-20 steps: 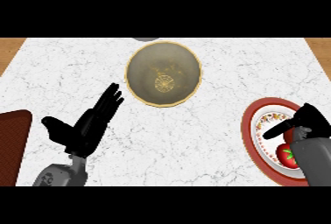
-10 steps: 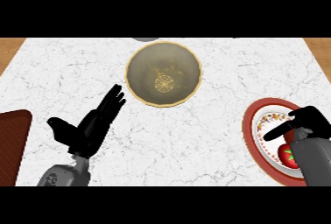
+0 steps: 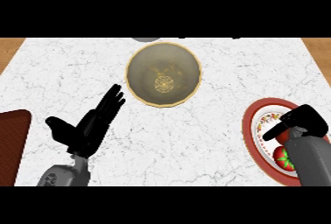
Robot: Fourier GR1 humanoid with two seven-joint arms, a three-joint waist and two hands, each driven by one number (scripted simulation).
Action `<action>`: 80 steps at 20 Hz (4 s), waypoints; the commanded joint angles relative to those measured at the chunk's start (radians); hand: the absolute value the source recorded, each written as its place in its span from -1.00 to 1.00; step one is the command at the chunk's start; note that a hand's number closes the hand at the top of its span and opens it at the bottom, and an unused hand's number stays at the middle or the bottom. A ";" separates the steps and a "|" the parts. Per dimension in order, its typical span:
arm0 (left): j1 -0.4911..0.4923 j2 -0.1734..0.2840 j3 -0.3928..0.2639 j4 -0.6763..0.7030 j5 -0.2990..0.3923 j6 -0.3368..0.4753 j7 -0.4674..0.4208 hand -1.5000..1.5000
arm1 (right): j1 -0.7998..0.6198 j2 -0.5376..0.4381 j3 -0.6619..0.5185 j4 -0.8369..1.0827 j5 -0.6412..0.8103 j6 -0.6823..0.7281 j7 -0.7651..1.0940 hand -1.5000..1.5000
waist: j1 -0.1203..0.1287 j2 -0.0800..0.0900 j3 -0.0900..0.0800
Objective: Pick the bell pepper from the plate and place it in the bowl
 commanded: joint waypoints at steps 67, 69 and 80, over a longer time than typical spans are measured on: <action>-0.056 -0.035 0.038 0.015 -0.040 -0.057 0.035 0.00 | -0.965 0.323 0.369 0.701 -0.033 -0.226 -0.384 -1.00 | 0.053 0.028 0.011; -0.022 -0.086 -0.020 0.001 -0.078 -0.024 0.021 0.00 | -0.958 0.323 0.326 0.751 -0.066 -0.279 -0.466 -1.00 | 0.060 0.031 0.011; -0.029 -0.059 0.020 0.028 -0.048 -0.063 0.008 0.00 | -0.853 0.324 0.100 0.536 -0.357 -0.670 -0.837 -1.00 | 0.055 0.023 0.016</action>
